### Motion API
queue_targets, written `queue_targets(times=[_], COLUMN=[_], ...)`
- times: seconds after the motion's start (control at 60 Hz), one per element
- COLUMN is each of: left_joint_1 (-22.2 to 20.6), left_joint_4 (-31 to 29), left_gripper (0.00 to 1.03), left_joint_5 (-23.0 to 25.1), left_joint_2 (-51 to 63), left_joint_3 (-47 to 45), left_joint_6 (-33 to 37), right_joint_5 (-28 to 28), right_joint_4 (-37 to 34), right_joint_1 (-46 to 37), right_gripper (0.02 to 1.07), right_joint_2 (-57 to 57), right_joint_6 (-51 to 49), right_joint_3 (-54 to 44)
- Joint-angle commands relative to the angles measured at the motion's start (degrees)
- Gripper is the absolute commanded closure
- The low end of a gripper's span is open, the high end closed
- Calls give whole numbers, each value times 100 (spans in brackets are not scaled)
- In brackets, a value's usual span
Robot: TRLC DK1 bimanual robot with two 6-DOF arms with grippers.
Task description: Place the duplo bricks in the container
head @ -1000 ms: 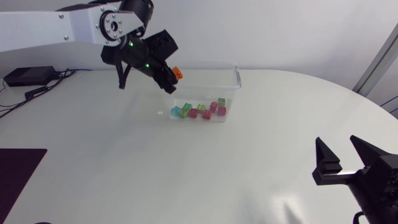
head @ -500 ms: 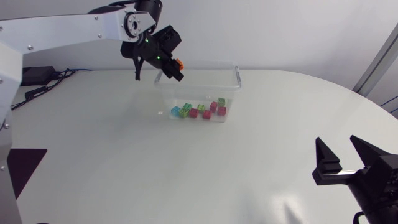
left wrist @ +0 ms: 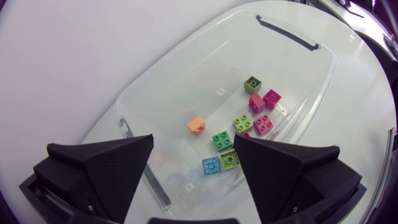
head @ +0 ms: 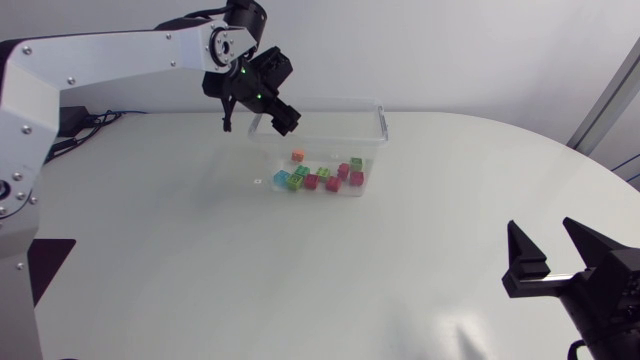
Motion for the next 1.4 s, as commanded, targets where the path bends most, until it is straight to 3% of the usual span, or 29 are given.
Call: queue_targets(times=[0.0, 0.367, 0.95, 1.25, 1.383], left_joint_1=[45, 309, 1275, 1284, 1284], left_joint_4=[-37, 209, 2020, 2512, 3154], left_gripper=[4, 4, 4, 4, 4], left_joint_5=[-29, -29, 6, 120, 261], left_joint_2=[-342, -1976, -5387, -6608, -7470], left_joint_3=[108, -1061, -4752, -6246, -7231], left_joint_6=[-105, -334, -694, -879, -967], right_joint_5=[-45, -45, -45, -45, -45], right_joint_4=[62, 62, 62, 71, 62], right_joint_1=[31, 31, 31, 31, 31], right_gripper=[7, 7, 7, 7, 7], right_joint_2=[-52, -52, -52, -52, -52], right_joint_6=[-1, -10, -1, -1, -1], right_joint_3=[-117, -117, -117, -117, -117])
